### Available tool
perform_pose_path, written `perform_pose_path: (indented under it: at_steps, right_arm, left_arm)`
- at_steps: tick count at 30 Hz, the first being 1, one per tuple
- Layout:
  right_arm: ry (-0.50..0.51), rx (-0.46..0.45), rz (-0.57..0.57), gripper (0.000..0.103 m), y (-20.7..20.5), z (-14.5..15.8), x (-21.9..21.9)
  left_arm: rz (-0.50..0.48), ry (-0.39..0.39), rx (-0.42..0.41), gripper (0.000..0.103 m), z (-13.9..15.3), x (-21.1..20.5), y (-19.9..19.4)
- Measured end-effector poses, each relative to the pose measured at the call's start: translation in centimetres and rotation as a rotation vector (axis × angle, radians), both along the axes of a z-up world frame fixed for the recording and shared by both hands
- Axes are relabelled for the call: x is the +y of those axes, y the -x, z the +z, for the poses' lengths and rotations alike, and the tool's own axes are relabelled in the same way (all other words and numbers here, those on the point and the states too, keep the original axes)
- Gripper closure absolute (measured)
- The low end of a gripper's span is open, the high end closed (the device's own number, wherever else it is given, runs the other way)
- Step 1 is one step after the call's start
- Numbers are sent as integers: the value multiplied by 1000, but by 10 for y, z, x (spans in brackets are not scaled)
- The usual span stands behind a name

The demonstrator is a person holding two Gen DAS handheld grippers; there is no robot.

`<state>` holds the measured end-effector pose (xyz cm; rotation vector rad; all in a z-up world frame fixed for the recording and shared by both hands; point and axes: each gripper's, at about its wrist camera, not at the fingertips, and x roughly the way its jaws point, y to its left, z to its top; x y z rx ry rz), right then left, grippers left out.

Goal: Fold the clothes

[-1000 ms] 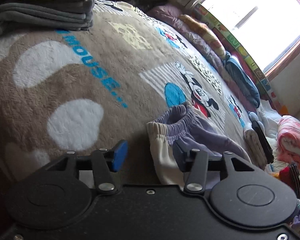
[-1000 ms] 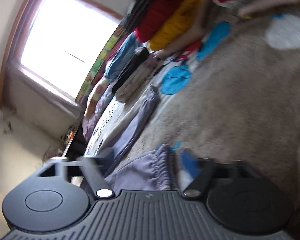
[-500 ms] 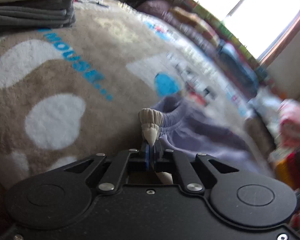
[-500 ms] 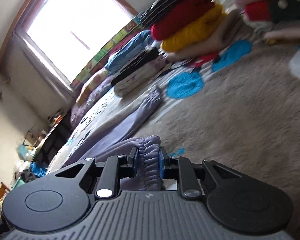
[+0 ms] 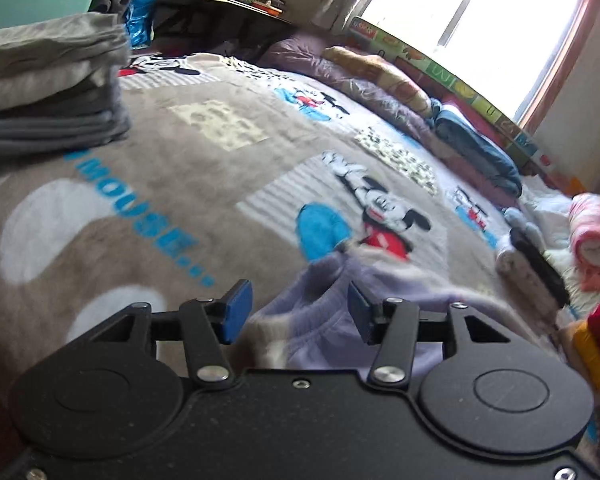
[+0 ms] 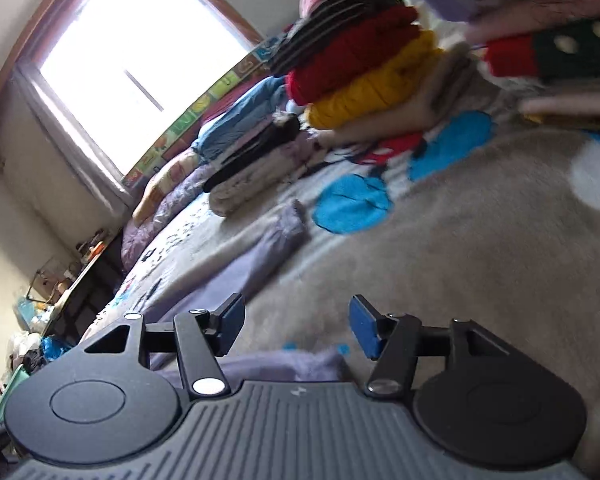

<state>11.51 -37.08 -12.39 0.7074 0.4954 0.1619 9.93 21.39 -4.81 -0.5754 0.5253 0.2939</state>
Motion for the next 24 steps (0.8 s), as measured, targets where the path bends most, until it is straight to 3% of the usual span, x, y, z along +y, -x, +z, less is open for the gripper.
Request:
perform_pose_path:
  at_steps: [5, 8, 12, 17, 19, 21, 24]
  right_arm:
    - [3, 6, 57, 44, -46, 2, 5]
    - [48, 16, 87, 43, -75, 2, 3]
    - [33, 47, 102, 39, -111, -10, -11]
    - [19, 66, 139, 35, -150, -24, -13]
    - [25, 68, 166, 29, -158, -23, -10]
    - [22, 70, 188, 23, -166, -21, -8]
    - [12, 75, 190, 23, -176, -16, -8]
  left_arm:
    - [-69, 32, 32, 52, 4, 10, -58]
    - [-117, 67, 77, 53, -5, 13, -91]
    - [-127, 87, 140, 55, -24, 22, -129]
    - [-175, 108, 165, 57, -36, 23, -153]
    - [-191, 100, 182, 67, -42, 19, -160]
    - [-196, 92, 178, 68, -42, 16, -162]
    - [-218, 82, 166, 68, -35, 13, -162]
